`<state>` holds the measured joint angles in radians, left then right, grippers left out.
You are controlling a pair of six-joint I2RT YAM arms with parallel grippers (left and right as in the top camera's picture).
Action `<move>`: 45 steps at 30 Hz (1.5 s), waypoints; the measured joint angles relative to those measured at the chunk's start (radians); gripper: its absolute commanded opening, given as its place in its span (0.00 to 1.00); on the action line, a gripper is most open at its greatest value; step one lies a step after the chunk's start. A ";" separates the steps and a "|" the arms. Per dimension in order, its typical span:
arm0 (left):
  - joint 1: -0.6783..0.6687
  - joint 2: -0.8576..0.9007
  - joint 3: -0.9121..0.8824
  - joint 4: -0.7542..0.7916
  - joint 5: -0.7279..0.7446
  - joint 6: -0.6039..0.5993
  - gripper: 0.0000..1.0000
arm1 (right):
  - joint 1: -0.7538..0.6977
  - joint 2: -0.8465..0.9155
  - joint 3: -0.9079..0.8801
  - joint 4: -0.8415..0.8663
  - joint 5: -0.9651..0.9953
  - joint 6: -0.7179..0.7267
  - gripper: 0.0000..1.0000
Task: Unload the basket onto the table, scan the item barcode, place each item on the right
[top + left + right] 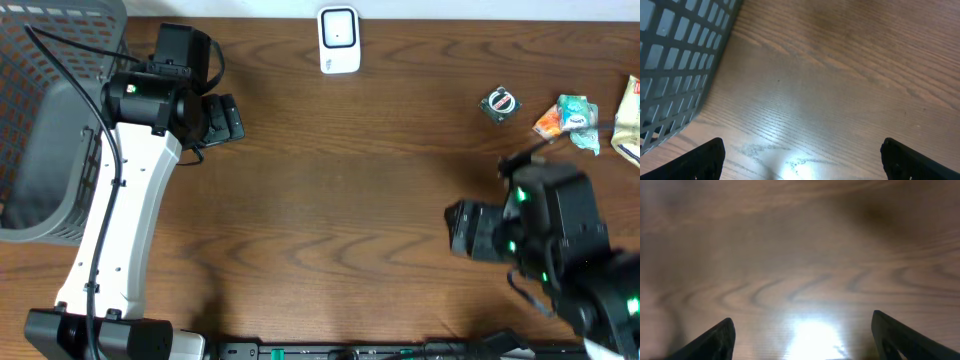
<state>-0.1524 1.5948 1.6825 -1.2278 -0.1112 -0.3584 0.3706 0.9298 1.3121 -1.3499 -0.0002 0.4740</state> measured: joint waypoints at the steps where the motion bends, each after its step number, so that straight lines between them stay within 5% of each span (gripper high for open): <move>1: 0.000 0.000 0.000 0.000 0.000 0.000 0.98 | 0.000 -0.048 -0.031 0.010 -0.033 -0.013 0.99; 7: 0.000 0.000 0.000 0.001 0.000 0.000 0.98 | 0.000 -0.187 -0.067 -0.020 -0.071 -0.035 0.99; 45: 0.000 0.000 0.000 0.001 0.000 0.000 0.98 | 0.000 -0.187 -0.143 -0.090 -0.026 -0.006 0.99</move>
<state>-0.1524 1.5948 1.6825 -1.2270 -0.1112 -0.3584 0.3702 0.7425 1.1687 -1.4399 -0.0257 0.4675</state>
